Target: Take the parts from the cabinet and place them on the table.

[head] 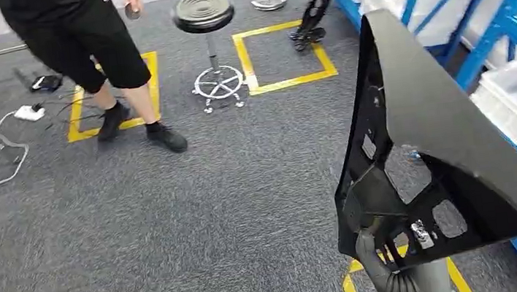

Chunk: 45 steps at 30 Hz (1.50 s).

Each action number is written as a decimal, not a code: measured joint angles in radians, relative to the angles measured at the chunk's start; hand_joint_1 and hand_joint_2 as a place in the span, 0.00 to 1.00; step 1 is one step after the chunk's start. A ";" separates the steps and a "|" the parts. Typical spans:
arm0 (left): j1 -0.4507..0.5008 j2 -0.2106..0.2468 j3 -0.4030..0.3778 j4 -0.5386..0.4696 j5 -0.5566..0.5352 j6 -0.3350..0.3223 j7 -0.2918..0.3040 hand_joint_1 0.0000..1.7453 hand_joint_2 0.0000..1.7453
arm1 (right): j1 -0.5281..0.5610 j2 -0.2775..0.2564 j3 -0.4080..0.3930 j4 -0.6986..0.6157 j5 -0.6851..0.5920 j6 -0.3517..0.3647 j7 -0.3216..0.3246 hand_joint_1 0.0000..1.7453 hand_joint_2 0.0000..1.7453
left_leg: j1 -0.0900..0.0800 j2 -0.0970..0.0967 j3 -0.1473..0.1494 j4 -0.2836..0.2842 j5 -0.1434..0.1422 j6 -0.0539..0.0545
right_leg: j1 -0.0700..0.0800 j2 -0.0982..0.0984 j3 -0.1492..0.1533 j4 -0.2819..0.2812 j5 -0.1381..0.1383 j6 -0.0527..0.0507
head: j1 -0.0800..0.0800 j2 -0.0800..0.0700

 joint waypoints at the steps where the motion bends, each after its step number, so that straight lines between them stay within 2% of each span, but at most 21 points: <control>1: 0.000 0.000 0.000 0.000 0.004 0.000 -0.004 0.00 1.00 | -0.011 0.000 0.003 0.003 -0.016 0.011 -0.013 1.00 1.00 | 0.001 0.002 0.011 -0.013 0.014 0.000 | 0.001 -0.014 0.000 0.000 0.000 0.000 | 0.000 0.000; 3: 0.001 0.002 0.004 0.000 0.034 -0.010 -0.014 0.00 1.00 | -0.041 0.001 0.007 0.010 -0.043 0.047 -0.046 1.00 1.00 | 0.001 0.015 0.096 -0.155 0.083 0.004 | 0.002 -0.037 0.003 0.000 -0.002 -0.001 | 0.000 0.000; 4: -0.001 0.004 0.013 0.000 0.056 -0.025 -0.019 0.00 1.00 | -0.060 0.005 0.007 0.017 -0.054 0.071 -0.064 1.00 1.00 | 0.000 0.044 0.154 -0.250 0.117 0.008 | 0.002 -0.047 0.006 0.000 -0.003 -0.001 | -0.001 0.000; 5: -0.006 0.006 0.021 0.000 0.072 -0.039 -0.022 0.00 1.00 | -0.078 0.010 0.007 0.023 -0.063 0.090 -0.076 1.00 1.00 | -0.012 0.106 0.177 -0.299 0.107 0.014 | 0.007 -0.056 0.007 0.001 -0.005 0.002 | 0.000 0.000; 10: -0.014 0.016 0.055 0.000 0.106 -0.077 -0.028 0.00 1.00 | -0.129 0.029 0.007 0.043 -0.077 0.121 -0.096 1.00 1.00 | -0.013 0.036 0.175 -0.319 0.129 0.045 | 0.017 -0.102 0.013 -0.001 -0.013 0.027 | 0.004 0.000; 11: -0.014 0.016 0.059 0.000 0.106 -0.087 -0.029 0.00 1.00 | -0.137 0.029 0.006 0.046 -0.078 0.125 -0.099 1.00 1.00 | -0.008 0.022 0.177 -0.325 0.134 0.052 | 0.008 -0.027 0.001 0.023 -0.029 0.029 | 0.007 0.000; 12: -0.015 0.018 0.061 0.000 0.103 -0.098 -0.026 0.00 1.00 | -0.139 0.029 0.005 0.047 -0.085 0.128 -0.106 1.00 1.00 | -0.005 0.010 0.174 -0.324 0.137 0.055 | 0.007 0.014 -0.025 0.081 -0.060 0.022 | 0.008 0.000; 14: -0.019 0.019 0.063 -0.001 0.103 -0.106 -0.026 0.00 1.00 | -0.139 0.029 0.004 0.053 -0.098 0.131 -0.116 1.00 1.00 | -0.005 -0.022 0.165 -0.324 0.142 0.063 | 0.004 0.043 -0.109 0.246 -0.127 0.014 | 0.013 0.000; 16: -0.019 0.019 0.067 0.000 0.104 -0.103 -0.033 0.00 1.00 | -0.139 0.030 0.002 0.063 -0.123 0.131 -0.139 1.00 1.00 | -0.005 -0.055 0.160 -0.324 0.146 0.061 | 0.003 0.046 -0.156 0.329 -0.140 0.026 | 0.012 0.000; 19: -0.016 0.022 0.068 0.000 0.079 -0.099 -0.035 0.00 1.00 | -0.139 0.042 -0.003 0.078 -0.157 0.131 -0.165 1.00 1.00 | 0.000 -0.101 0.161 -0.322 0.151 0.053 | -0.007 0.064 -0.056 0.112 -0.039 0.062 | 0.012 0.000; 20: -0.016 0.025 0.068 -0.001 0.070 -0.098 -0.035 0.00 1.00 | -0.140 0.047 -0.004 0.084 -0.165 0.130 -0.171 1.00 1.00 | 0.000 -0.116 0.158 -0.322 0.153 0.047 | -0.016 0.111 -0.013 0.024 -0.010 0.069 | 0.013 0.000; 21: -0.016 0.031 0.068 -0.002 0.068 -0.097 -0.035 0.00 1.00 | -0.140 0.051 -0.004 0.091 -0.169 0.130 -0.176 1.00 1.00 | -0.007 -0.127 0.153 -0.317 0.155 0.039 | -0.015 0.146 -0.009 0.001 -0.011 0.060 | 0.014 0.000; 25: -0.002 0.047 0.068 -0.002 0.061 -0.083 -0.023 0.00 1.00 | -0.135 0.066 -0.009 0.105 -0.176 0.120 -0.194 1.00 1.00 | 0.000 -0.165 0.139 -0.327 0.172 0.013 | -0.011 0.094 -0.005 -0.002 0.005 0.022 | 0.012 0.000; 28: -0.003 0.052 0.066 -0.002 0.051 -0.082 -0.012 0.00 1.00 | -0.129 0.078 -0.013 0.105 -0.173 0.109 -0.209 1.00 1.00 | -0.004 -0.016 0.086 -0.199 0.084 0.004 | -0.010 0.052 -0.001 -0.004 0.005 0.000 | -0.003 0.000; 31: -0.005 0.053 0.064 -0.002 0.047 -0.081 -0.010 0.00 1.00 | -0.125 0.080 -0.015 0.106 -0.172 0.106 -0.211 1.00 1.00 | 0.003 0.001 -0.004 0.002 0.008 -0.003 | -0.004 0.002 -0.001 -0.004 0.003 -0.003 | -0.002 0.000; 34: -0.005 0.055 0.062 -0.002 0.046 -0.078 -0.015 0.00 1.00 | -0.125 0.085 -0.017 0.107 -0.161 0.103 -0.217 1.00 1.00 | 0.007 0.020 0.084 -0.150 0.093 -0.005 | -0.005 -0.036 0.004 -0.004 -0.001 -0.004 | -0.003 0.000; 35: -0.007 0.057 0.060 -0.002 0.042 -0.078 -0.029 0.00 1.00 | -0.126 0.085 -0.019 0.106 -0.155 0.104 -0.218 1.00 1.00 | 0.006 0.065 0.153 -0.264 0.135 -0.001 | -0.004 -0.049 0.010 -0.003 -0.006 0.002 | -0.004 0.000; 36: -0.014 0.057 0.056 -0.002 0.040 -0.077 -0.042 0.00 1.00 | -0.126 0.085 -0.020 0.106 -0.151 0.105 -0.218 1.00 1.00 | -0.010 0.117 0.173 -0.304 0.120 0.002 | 0.009 -0.061 0.011 -0.001 -0.011 0.009 | -0.006 0.000; 40: -0.024 0.057 0.053 -0.002 0.042 -0.074 -0.066 0.00 1.00 | -0.144 0.088 -0.022 0.106 -0.148 0.109 -0.214 1.00 1.00 | -0.011 0.050 0.161 -0.312 0.128 0.030 | 0.014 -0.107 0.022 -0.007 -0.016 0.025 | -0.002 0.000; 42: -0.028 0.055 0.053 -0.002 0.043 -0.074 -0.072 0.00 1.00 | -0.146 0.088 -0.027 0.105 -0.146 0.109 -0.211 1.00 1.00 | 0.001 0.027 0.164 -0.318 0.137 0.045 | 0.006 0.001 -0.008 0.050 -0.049 0.027 | 0.003 0.000; 45: -0.037 0.055 0.047 -0.002 0.030 -0.067 -0.053 0.00 1.00 | -0.145 0.090 -0.027 0.105 -0.133 0.109 -0.208 1.00 1.00 | 0.001 -0.022 0.153 -0.318 0.143 0.054 | 0.005 0.044 -0.131 0.290 -0.142 0.012 | 0.010 0.000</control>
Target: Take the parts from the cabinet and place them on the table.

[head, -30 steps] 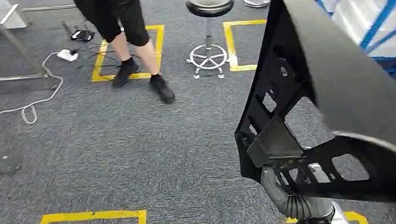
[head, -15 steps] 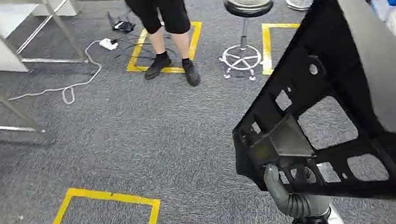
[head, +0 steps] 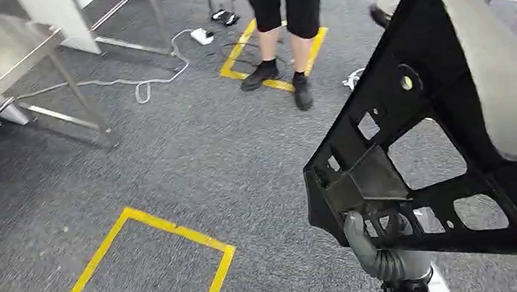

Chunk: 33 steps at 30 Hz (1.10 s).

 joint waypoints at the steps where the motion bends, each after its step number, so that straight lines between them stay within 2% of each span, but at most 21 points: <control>1: 0.000 0.000 -0.001 0.000 0.000 0.000 0.004 0.00 1.00 | 0.000 0.000 0.000 0.000 0.003 0.000 0.002 1.00 1.00 | 0.000 -0.016 -0.001 0.000 0.001 0.000 | -0.001 0.001 -0.017 0.027 0.000 0.006 | -0.001 0.000; 2: 0.001 0.000 -0.002 0.000 0.000 0.000 0.007 0.00 1.00 | 0.000 0.000 0.000 0.000 0.003 0.000 0.002 1.00 1.00 | 0.001 -0.034 0.000 0.000 0.002 -0.002 | -0.003 0.001 -0.009 0.001 0.020 0.016 | 0.000 0.000; 4: 0.002 0.000 -0.005 0.000 0.000 0.000 0.008 0.00 1.00 | -0.001 0.000 0.000 0.000 0.004 0.000 0.005 1.00 1.00 | 0.004 -0.068 0.001 0.001 0.006 -0.008 | -0.011 0.014 0.061 -0.157 0.095 0.041 | 0.000 0.000; 5: 0.002 0.000 -0.005 0.000 0.000 0.000 0.010 0.00 1.00 | -0.002 0.000 0.000 0.000 0.005 0.000 0.005 1.00 1.00 | 0.005 -0.082 0.000 0.002 0.008 -0.012 | -0.017 0.044 0.098 -0.237 0.124 0.049 | 0.001 0.000; 6: 0.001 0.000 -0.005 0.000 0.000 0.000 0.012 0.00 1.00 | -0.003 0.000 0.000 0.000 0.005 -0.001 0.005 1.00 1.00 | -0.003 -0.099 -0.006 0.008 0.008 -0.021 | -0.018 0.086 0.112 -0.284 0.133 0.041 | 0.002 0.000; 9: 0.009 -0.001 -0.005 0.000 0.002 0.000 0.015 0.00 1.00 | -0.004 -0.001 -0.002 0.000 0.008 -0.002 0.008 1.00 1.00 | 0.002 -0.122 -0.012 -0.008 0.022 -0.041 | -0.010 0.050 0.121 -0.284 0.142 0.014 | 0.000 0.000; 10: 0.014 0.001 -0.005 0.000 0.002 0.001 0.018 0.00 1.00 | -0.004 0.000 -0.003 0.000 0.008 -0.004 0.008 1.00 1.00 | 0.003 -0.132 -0.017 -0.005 0.025 -0.047 | -0.022 0.035 0.121 -0.290 0.149 0.004 | 0.000 0.000; 12: 0.014 -0.003 -0.007 0.001 0.001 0.001 0.023 0.00 1.00 | -0.003 0.002 -0.003 0.000 0.010 -0.005 0.014 1.00 1.00 | -0.004 -0.019 -0.037 0.052 -0.022 -0.052 | -0.022 0.013 0.124 -0.290 0.150 -0.009 | -0.013 0.000; 13: 0.012 -0.004 -0.008 0.000 0.001 0.001 0.023 0.00 1.00 | -0.001 0.001 -0.003 -0.001 0.010 -0.005 0.014 1.00 1.00 | -0.002 0.009 -0.071 0.127 -0.065 -0.055 | -0.018 0.000 0.125 -0.290 0.148 -0.012 | -0.016 0.000; 15: 0.010 -0.008 -0.009 0.001 0.000 0.001 0.023 0.00 1.00 | 0.000 0.001 -0.003 -0.001 0.010 -0.005 0.015 1.00 1.00 | 0.004 0.022 -0.147 0.290 -0.132 -0.060 | -0.012 -0.032 0.125 -0.290 0.146 -0.014 | -0.015 0.000; 16: 0.010 -0.008 -0.009 0.001 0.000 0.001 0.023 0.00 1.00 | 0.000 0.001 -0.003 -0.001 0.010 -0.005 0.015 1.00 1.00 | 0.004 0.023 -0.158 0.316 -0.131 -0.062 | -0.011 -0.046 0.126 -0.290 0.145 -0.015 | -0.015 0.000; 17: 0.011 -0.008 -0.009 0.001 0.000 0.001 0.023 0.00 1.00 | -0.001 0.001 -0.003 -0.001 0.010 -0.006 0.015 1.00 1.00 | 0.005 0.025 -0.143 0.290 -0.108 -0.063 | -0.011 -0.060 0.128 -0.290 0.143 -0.016 | -0.015 0.000; 19: 0.011 -0.008 -0.009 0.001 0.000 0.002 0.023 0.00 1.00 | -0.001 0.001 -0.004 -0.001 0.013 -0.008 0.016 1.00 1.00 | 0.005 0.051 -0.048 0.120 -0.025 -0.061 | -0.012 -0.087 0.137 -0.290 0.137 -0.015 | -0.015 0.000; 20: 0.010 -0.008 -0.009 0.001 0.000 0.002 0.023 0.00 1.00 | -0.001 0.002 -0.004 -0.001 0.015 -0.009 0.016 1.00 1.00 | 0.003 0.101 0.002 0.036 -0.001 -0.056 | -0.008 -0.096 0.144 -0.290 0.132 -0.009 | -0.016 0.000; 21: 0.005 -0.008 -0.009 0.001 0.000 0.002 0.023 0.00 1.00 | 0.000 0.002 -0.005 -0.002 0.018 -0.010 0.016 1.00 1.00 | -0.012 0.119 0.010 0.017 -0.016 -0.051 | 0.004 -0.106 0.144 -0.286 0.127 -0.001 | -0.021 0.000; 25: 0.003 -0.008 -0.008 0.001 0.000 0.005 0.023 0.00 1.00 | -0.004 0.003 -0.010 -0.004 0.021 -0.013 0.018 1.00 1.00 | -0.012 0.056 -0.002 0.008 -0.009 -0.025 | 0.010 -0.154 0.155 -0.294 0.121 0.015 | -0.020 0.000; 26: 0.003 -0.013 -0.009 0.001 0.000 0.004 0.022 0.00 1.00 | -0.006 0.003 -0.011 -0.005 0.021 -0.013 0.019 1.00 1.00 | -0.004 0.045 0.004 0.002 -0.003 -0.018 | 0.000 -0.108 0.144 -0.277 0.110 0.019 | -0.018 0.000; 28: -0.001 -0.013 -0.008 0.000 0.000 0.008 0.023 0.00 1.00 | -0.003 0.003 -0.013 -0.008 0.021 -0.015 0.018 1.00 1.00 | 0.001 0.023 -0.001 0.002 0.001 -0.004 | -0.001 -0.020 0.084 -0.153 0.050 0.006 | -0.009 0.000; 30: -0.002 -0.013 -0.009 0.000 0.000 0.008 0.022 0.00 1.00 | -0.001 0.003 -0.014 -0.008 0.021 -0.015 0.019 1.00 1.00 | 0.001 -0.012 -0.007 0.002 0.004 -0.001 | -0.003 -0.001 0.000 0.006 -0.003 0.004 | -0.008 0.000; 31: -0.001 -0.013 -0.009 0.000 0.000 0.008 0.023 0.00 1.00 | -0.001 0.002 -0.014 -0.008 0.021 -0.015 0.019 1.00 1.00 | 0.001 -0.027 -0.008 0.002 0.005 -0.001 | -0.004 0.000 -0.015 0.026 0.001 0.010 | -0.008 0.000; 33: 0.001 -0.013 -0.008 0.000 0.000 0.008 0.022 0.00 1.00 | -0.001 0.002 -0.015 -0.008 0.021 -0.015 0.019 1.00 1.00 | 0.003 -0.061 -0.007 0.003 0.008 -0.006 | -0.009 0.004 0.026 -0.078 0.061 0.035 | -0.008 0.000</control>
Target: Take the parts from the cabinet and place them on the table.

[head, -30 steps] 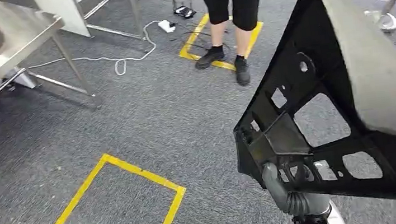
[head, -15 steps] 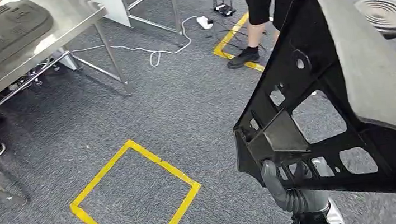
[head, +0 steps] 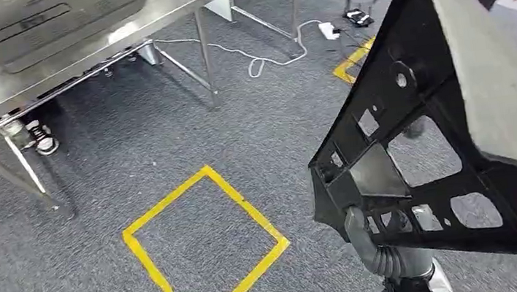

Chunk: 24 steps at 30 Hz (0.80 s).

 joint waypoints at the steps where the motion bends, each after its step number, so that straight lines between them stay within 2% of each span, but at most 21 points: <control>1: 0.000 -0.001 0.000 0.000 0.000 0.000 0.000 0.00 1.00 | 0.000 0.000 -0.001 0.000 0.000 0.000 0.000 1.00 1.00 | 0.001 -0.016 0.000 0.001 0.002 -0.004 | -0.006 0.015 0.043 -0.095 0.040 0.013 | 0.000 0.000; 2: 0.000 -0.002 0.000 0.000 0.000 0.000 -0.001 0.00 1.00 | -0.001 0.000 -0.001 0.000 0.000 0.000 0.000 1.00 1.00 | 0.001 -0.030 -0.003 0.001 0.005 -0.010 | -0.015 0.068 0.078 -0.170 0.064 0.021 | 0.002 0.000; 3: -0.002 -0.001 0.000 0.000 0.000 0.000 -0.001 0.00 1.00 | -0.001 0.000 -0.001 0.000 0.000 0.000 0.000 1.00 1.00 | -0.008 -0.045 -0.010 0.010 0.004 -0.018 | -0.013 0.090 0.085 -0.201 0.068 0.007 | 0.003 0.000; 4: -0.002 -0.001 0.000 0.000 0.000 0.001 -0.003 0.00 1.00 | 0.000 0.002 0.000 0.000 0.000 0.000 0.000 1.00 1.00 | -0.007 -0.055 -0.013 0.004 0.008 -0.024 | -0.014 0.073 0.083 -0.200 0.072 -0.005 | -0.001 0.000; 6: 0.006 -0.001 0.000 0.000 0.000 0.001 -0.001 0.00 1.00 | 0.000 0.000 -0.001 0.000 0.000 0.000 0.001 1.00 1.00 | -0.002 -0.075 -0.016 -0.009 0.019 -0.039 | -0.006 0.053 0.094 -0.200 0.077 -0.021 | 0.001 0.000; 7: 0.010 0.004 0.000 0.000 -0.001 0.001 0.001 0.00 1.00 | -0.001 0.002 -0.001 0.000 0.000 -0.001 0.001 1.00 1.00 | 0.000 -0.074 -0.020 -0.004 0.021 -0.043 | -0.020 0.036 0.095 -0.205 0.084 -0.031 | -0.001 0.000; 8: 0.010 0.003 0.000 0.000 -0.004 0.001 0.001 0.00 1.00 | -0.001 0.003 -0.001 0.000 0.000 -0.002 0.001 1.00 1.00 | -0.008 -0.002 -0.025 0.015 0.005 -0.046 | -0.018 0.025 0.097 -0.205 0.085 -0.035 | -0.003 0.000; 9: 0.010 0.003 0.000 0.000 -0.005 0.002 0.002 0.00 1.00 | 0.002 0.005 -0.001 0.000 0.000 -0.002 0.001 1.00 1.00 | -0.009 0.044 -0.044 0.058 -0.027 -0.049 | -0.016 0.012 0.098 -0.205 0.084 -0.047 | -0.013 0.000; 10: 0.007 0.003 0.000 0.000 -0.008 0.002 0.002 0.00 1.00 | 0.005 0.005 -0.001 0.000 0.001 -0.002 0.001 1.00 1.00 | -0.005 0.072 -0.081 0.139 -0.072 -0.052 | -0.011 -0.003 0.099 -0.205 0.083 -0.052 | -0.014 0.000; 11: 0.005 0.002 -0.001 0.000 -0.010 0.002 0.002 0.00 1.00 | 0.005 0.005 -0.001 0.000 0.001 -0.003 0.001 1.00 1.00 | -0.002 0.082 -0.122 0.227 -0.112 -0.055 | -0.007 -0.020 0.099 -0.205 0.082 -0.054 | -0.013 0.000; 12: 0.005 0.000 -0.001 0.000 -0.011 0.002 0.002 0.00 1.00 | 0.006 0.005 -0.001 0.000 0.001 -0.003 0.001 1.00 1.00 | 0.001 0.083 -0.153 0.291 -0.133 -0.058 | -0.006 -0.037 0.098 -0.205 0.081 -0.055 | -0.014 0.000; 13: 0.005 0.000 -0.001 0.000 -0.011 0.002 0.002 0.00 1.00 | 0.006 0.006 -0.001 0.000 0.001 -0.004 0.001 1.00 1.00 | 0.003 0.085 -0.160 0.308 -0.129 -0.061 | -0.005 -0.052 0.099 -0.205 0.079 -0.056 | -0.014 0.000; 14: 0.006 0.000 -0.001 0.000 -0.011 0.003 0.001 0.00 1.00 | 0.007 0.006 -0.001 0.000 0.002 -0.004 0.001 1.00 1.00 | 0.005 0.088 -0.143 0.280 -0.108 -0.062 | -0.006 -0.065 0.101 -0.205 0.078 -0.057 | -0.014 0.000; 16: 0.006 0.001 -0.001 0.000 -0.011 0.005 -0.002 0.00 1.00 | 0.007 0.006 -0.001 0.000 0.003 -0.004 0.003 1.00 1.00 | 0.006 0.114 -0.053 0.122 -0.032 -0.061 | -0.008 -0.090 0.110 -0.205 0.071 -0.051 | -0.014 0.000; 17: 0.005 0.000 -0.001 0.000 -0.011 0.005 -0.004 0.00 1.00 | 0.007 0.006 -0.001 0.000 0.004 -0.004 0.004 1.00 1.00 | 0.003 0.182 -0.001 0.036 -0.010 -0.059 | -0.001 -0.101 0.119 -0.205 0.065 -0.043 | -0.016 0.000; 18: 0.000 -0.002 -0.001 0.000 -0.011 0.005 -0.006 0.00 1.00 | 0.007 0.006 -0.001 0.000 0.004 -0.004 0.004 1.00 1.00 | -0.009 0.204 0.004 0.023 -0.020 -0.052 | 0.013 -0.112 0.114 -0.200 0.059 -0.036 | -0.022 0.000; 19: -0.001 -0.002 -0.001 0.000 -0.011 0.004 -0.008 0.00 1.00 | 0.007 0.006 -0.001 0.000 0.004 -0.004 0.005 1.00 1.00 | -0.006 0.181 0.000 0.024 -0.021 -0.044 | 0.014 -0.119 0.115 -0.204 0.057 -0.033 | -0.017 0.000; 21: 0.000 -0.002 -0.001 0.000 -0.011 0.002 -0.011 0.00 1.00 | 0.007 0.006 -0.002 0.000 0.005 -0.004 0.007 1.00 1.00 | -0.011 0.157 -0.006 0.024 -0.022 -0.035 | 0.012 -0.142 0.132 -0.215 0.057 -0.026 | -0.015 0.000; 22: 0.001 -0.002 -0.001 0.000 -0.011 0.001 -0.012 0.00 1.00 | 0.007 0.006 -0.002 0.000 0.007 -0.005 0.011 1.00 1.00 | -0.007 0.145 -0.004 0.015 -0.016 -0.024 | 0.013 -0.140 0.134 -0.211 0.053 -0.018 | -0.016 0.000; 23: 0.001 -0.005 -0.001 0.000 -0.011 -0.002 -0.013 0.00 1.00 | 0.006 0.006 -0.004 0.000 0.007 -0.006 0.016 1.00 1.00 | -0.001 0.138 -0.001 0.013 -0.013 -0.019 | 0.006 -0.084 0.121 -0.192 0.039 -0.016 | -0.013 0.000; 24: 0.001 -0.005 -0.001 0.000 -0.010 -0.006 -0.013 0.00 1.00 | 0.008 0.006 -0.006 -0.001 0.007 -0.009 0.017 1.00 1.00 | 0.000 0.131 -0.003 0.012 -0.010 -0.008 | 0.005 -0.033 0.096 -0.139 0.009 -0.024 | -0.013 0.000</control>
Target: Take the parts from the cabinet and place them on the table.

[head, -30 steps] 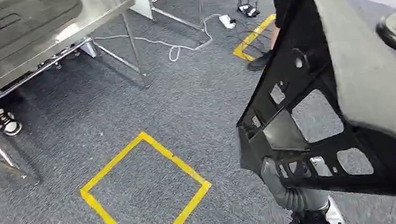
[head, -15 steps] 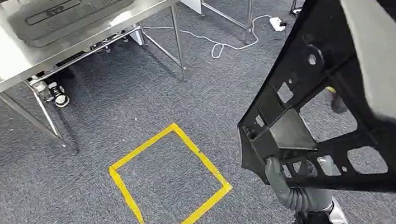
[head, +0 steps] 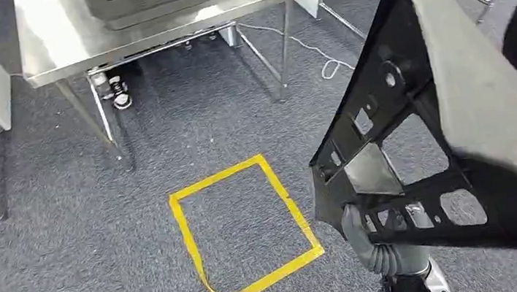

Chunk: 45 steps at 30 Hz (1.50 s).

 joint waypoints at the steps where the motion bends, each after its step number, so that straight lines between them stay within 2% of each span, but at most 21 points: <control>1: -0.002 0.000 0.000 0.000 0.001 -0.003 0.000 0.00 1.00 | 0.002 0.000 -0.002 0.000 0.000 -0.002 0.002 1.00 1.00 | 0.000 -0.009 -0.003 0.000 -0.001 0.004 | 0.000 0.020 -0.041 0.082 -0.035 -0.008 | 0.005 0.000; 2: -0.003 0.000 0.000 0.000 0.001 -0.005 0.000 0.00 1.00 | 0.004 0.000 -0.005 0.000 0.000 -0.003 0.004 1.00 1.00 | -0.001 -0.022 -0.005 0.000 0.000 0.005 | 0.000 0.027 -0.087 0.170 -0.065 -0.012 | 0.005 0.000; 3: -0.003 0.000 0.000 0.000 0.001 -0.007 0.000 0.00 1.00 | 0.007 0.000 -0.007 0.000 0.000 -0.004 0.004 1.00 1.00 | -0.001 -0.032 -0.006 0.000 0.000 0.005 | 0.000 0.029 -0.121 0.232 -0.081 -0.010 | 0.005 0.000; 4: -0.002 0.000 0.000 0.000 0.001 -0.010 0.000 0.00 1.00 | 0.010 0.000 -0.010 0.000 0.000 -0.006 0.005 1.00 1.00 | -0.001 -0.041 -0.006 0.000 0.000 0.005 | 0.000 0.029 -0.137 0.249 -0.075 -0.003 | 0.005 0.000; 5: -0.001 0.000 0.000 0.000 0.001 -0.012 0.000 0.00 1.00 | 0.010 0.000 -0.012 0.000 0.000 -0.006 0.006 1.00 1.00 | 0.000 -0.049 -0.005 0.000 0.001 0.005 | -0.001 0.029 -0.127 0.213 -0.050 0.009 | 0.005 0.000; 7: 0.000 -0.003 0.000 0.000 0.001 -0.018 0.000 0.00 1.00 | 0.010 0.000 -0.014 0.000 0.000 -0.006 0.008 1.00 1.00 | 0.001 -0.062 -0.002 0.001 0.002 0.001 | -0.008 0.029 -0.062 0.056 0.024 0.032 | 0.005 0.000; 8: 0.000 -0.004 0.000 0.000 0.001 -0.023 0.000 0.00 1.00 | 0.009 0.000 -0.014 0.000 0.000 -0.007 0.011 1.00 1.00 | -0.001 -0.067 -0.004 0.002 0.003 -0.004 | -0.011 0.030 -0.028 -0.023 0.053 0.039 | 0.007 0.000; 9: -0.001 -0.004 0.000 0.000 0.001 -0.023 0.001 0.00 1.00 | 0.008 0.001 -0.014 0.000 0.000 -0.007 0.014 1.00 1.00 | -0.011 -0.071 -0.007 0.011 0.000 -0.013 | -0.007 0.032 -0.025 -0.052 0.063 0.026 | 0.007 0.000; 10: 0.000 -0.004 0.000 0.000 0.001 -0.024 0.001 0.00 1.00 | 0.008 0.004 -0.014 0.000 -0.002 -0.007 0.020 1.00 1.00 | -0.010 -0.070 -0.006 0.005 0.002 -0.017 | -0.009 0.031 -0.023 -0.052 0.069 0.014 | 0.004 0.000; 11: 0.002 -0.002 0.000 0.000 0.000 -0.024 0.001 0.00 1.00 | 0.008 0.005 -0.015 0.000 -0.003 -0.008 0.026 1.00 1.00 | -0.011 -0.070 -0.008 0.005 -0.004 -0.006 | -0.012 0.031 -0.018 -0.054 0.072 0.011 | 0.005 0.000; 12: 0.004 -0.002 0.000 0.000 0.000 -0.024 0.002 0.00 1.00 | 0.008 0.005 -0.016 0.000 -0.003 -0.011 0.030 1.00 1.00 | -0.011 -0.069 -0.007 0.005 0.002 0.014 | -0.010 0.032 -0.018 -0.054 0.073 0.011 | 0.004 0.000; 14: 0.004 -0.002 0.000 0.000 -0.003 -0.024 0.002 0.00 1.00 | 0.008 0.007 -0.016 0.000 -0.002 -0.013 0.032 1.00 1.00 | -0.011 -0.068 -0.004 0.002 0.005 0.018 | -0.007 0.033 -0.018 -0.054 0.075 0.007 | 0.004 0.000; 21: 0.004 -0.003 0.000 0.000 -0.005 -0.027 0.006 0.00 1.00 | 0.008 0.007 -0.016 0.000 -0.002 -0.013 0.034 1.00 1.00 | -0.009 -0.067 0.000 -0.009 0.012 0.005 | -0.002 0.033 -0.020 -0.053 0.074 0.001 | 0.004 0.000; 23: 0.004 -0.003 0.000 0.000 -0.005 -0.031 0.007 0.00 1.00 | 0.008 0.007 -0.016 0.000 -0.002 -0.013 0.034 1.00 1.00 | -0.007 -0.068 0.000 -0.011 0.011 -0.024 | -0.001 0.033 -0.020 -0.052 0.073 -0.001 | 0.004 0.000; 24: 0.004 -0.003 0.000 0.000 -0.005 -0.032 0.007 0.00 1.00 | 0.008 0.007 -0.016 0.000 -0.002 -0.013 0.034 1.00 1.00 | -0.007 -0.068 0.000 -0.011 0.011 -0.026 | -0.001 0.033 -0.021 -0.052 0.073 -0.001 | 0.005 0.000; 33: 0.004 -0.003 0.000 0.000 -0.008 -0.035 0.008 0.00 1.00 | 0.008 0.008 -0.016 0.000 -0.003 -0.013 0.035 1.00 1.00 | -0.014 -0.067 -0.001 -0.011 0.010 -0.026 | -0.009 0.032 -0.021 -0.054 0.073 0.000 | 0.005 0.000; 40: 0.004 -0.003 0.000 0.000 -0.008 -0.035 0.010 0.00 1.00 | 0.009 0.010 -0.016 0.001 -0.006 -0.011 0.040 1.00 1.00 | -0.024 -0.068 -0.006 0.000 0.001 -0.005 | -0.019 0.032 -0.018 -0.062 0.076 0.008 | 0.005 0.000; 41: 0.004 -0.003 0.000 0.000 -0.008 -0.035 0.011 0.00 1.00 | 0.009 0.010 -0.016 0.000 -0.006 -0.011 0.040 1.00 1.00 | -0.025 -0.068 -0.004 -0.006 0.002 0.000 | -0.018 0.032 -0.015 -0.069 0.078 0.015 | 0.003 0.000; 42: 0.004 -0.005 0.000 0.000 -0.008 -0.035 0.011 0.00 1.00 | 0.010 0.010 -0.016 -0.001 -0.006 -0.011 0.040 1.00 1.00 | -0.011 -0.066 0.009 -0.028 0.013 0.009 | -0.007 0.031 -0.018 -0.067 0.074 0.018 | 0.005 0.000; 43: 0.004 -0.007 0.000 0.000 -0.008 -0.035 0.011 0.00 1.00 | 0.011 0.010 -0.017 0.000 -0.006 -0.011 0.040 1.00 1.00 | -0.010 -0.063 0.017 -0.038 0.015 0.011 | -0.011 0.031 -0.025 -0.044 0.063 0.017 | 0.007 0.000; 45: 0.003 -0.006 0.000 0.000 -0.008 -0.034 0.013 0.00 1.00 | 0.009 0.010 -0.016 0.000 -0.007 -0.011 0.040 1.00 1.00 | -0.003 -0.062 0.017 -0.040 0.018 0.016 | -0.009 0.033 -0.090 0.083 0.002 0.005 | 0.011 0.000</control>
